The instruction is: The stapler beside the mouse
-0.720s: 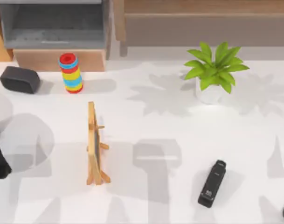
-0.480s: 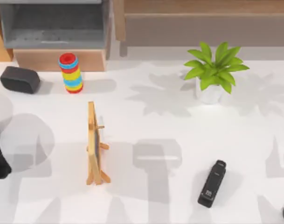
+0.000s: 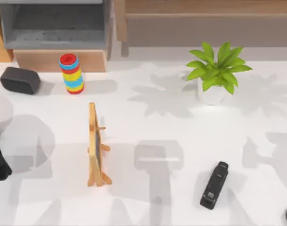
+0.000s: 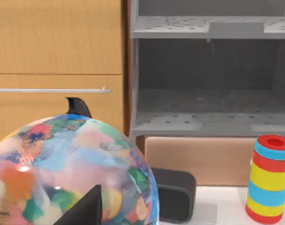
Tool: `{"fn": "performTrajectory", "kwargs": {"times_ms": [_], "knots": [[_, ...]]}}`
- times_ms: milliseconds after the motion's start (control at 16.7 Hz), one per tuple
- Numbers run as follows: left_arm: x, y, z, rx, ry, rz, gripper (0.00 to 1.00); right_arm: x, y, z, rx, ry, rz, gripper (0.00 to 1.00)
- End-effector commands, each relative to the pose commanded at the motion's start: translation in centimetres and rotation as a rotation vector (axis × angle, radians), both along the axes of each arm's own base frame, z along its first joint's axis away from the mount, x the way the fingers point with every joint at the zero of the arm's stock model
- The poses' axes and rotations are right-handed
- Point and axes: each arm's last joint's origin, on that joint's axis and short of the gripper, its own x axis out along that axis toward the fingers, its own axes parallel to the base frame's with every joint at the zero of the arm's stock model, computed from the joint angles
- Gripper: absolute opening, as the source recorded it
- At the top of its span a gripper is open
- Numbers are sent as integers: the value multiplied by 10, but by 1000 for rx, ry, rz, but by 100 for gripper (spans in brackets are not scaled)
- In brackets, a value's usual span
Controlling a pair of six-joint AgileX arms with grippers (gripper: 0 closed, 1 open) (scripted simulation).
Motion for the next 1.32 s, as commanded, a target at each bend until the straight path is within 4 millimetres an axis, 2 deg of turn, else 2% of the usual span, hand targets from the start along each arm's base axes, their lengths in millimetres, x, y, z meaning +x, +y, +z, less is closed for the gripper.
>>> {"fn": "performTrajectory", "kwargs": {"times_ms": [180,360,600,780,1020,1320], "knots": [[0,0,0,0,0,0,100,25,28,15,71,275,21,100],[0,0,0,0,0,0,100,56,65,16,85,565,-15,100],[0,0,0,0,0,0,100,91,117,-7,21,894,-137,100],[0,0,0,0,0,0,100,108,145,-29,-43,1049,-239,100],[0,0,0,0,0,0,100,118,161,-44,-91,1133,-314,100],[0,0,0,0,0,0,100,119,160,-45,-89,1135,-319,100]]}}
